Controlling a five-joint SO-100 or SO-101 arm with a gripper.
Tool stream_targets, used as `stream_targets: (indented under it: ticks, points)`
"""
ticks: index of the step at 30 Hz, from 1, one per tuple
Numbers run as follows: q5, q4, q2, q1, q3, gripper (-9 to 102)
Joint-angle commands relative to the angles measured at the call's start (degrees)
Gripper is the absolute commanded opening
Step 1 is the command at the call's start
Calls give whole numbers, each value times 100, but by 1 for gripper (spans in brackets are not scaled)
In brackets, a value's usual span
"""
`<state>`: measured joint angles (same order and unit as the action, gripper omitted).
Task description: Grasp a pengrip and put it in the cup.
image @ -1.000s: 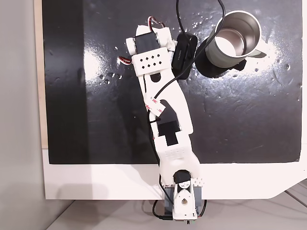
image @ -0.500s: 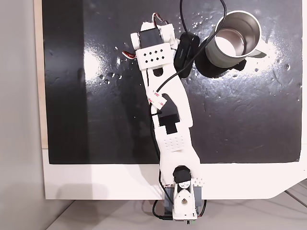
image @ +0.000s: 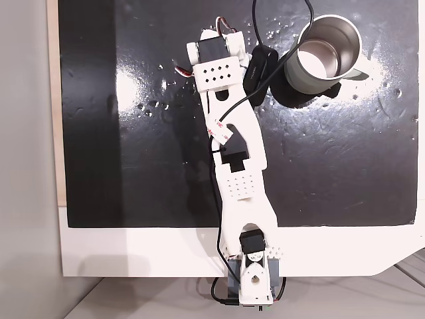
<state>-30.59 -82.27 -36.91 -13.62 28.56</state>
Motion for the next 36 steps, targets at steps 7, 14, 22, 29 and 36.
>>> stream_targets:
  ticks: [7,14,22,29,36]
  points:
    - [-220,-176,360,246,-686,6]
    - [-264,-378,185,220,-694,0]
    - [123,-738,-2241,149,431,0]
    - [1222,-1257,-3612,483,554,0]
    - [2153,-1942,-3920,1758,79,0]
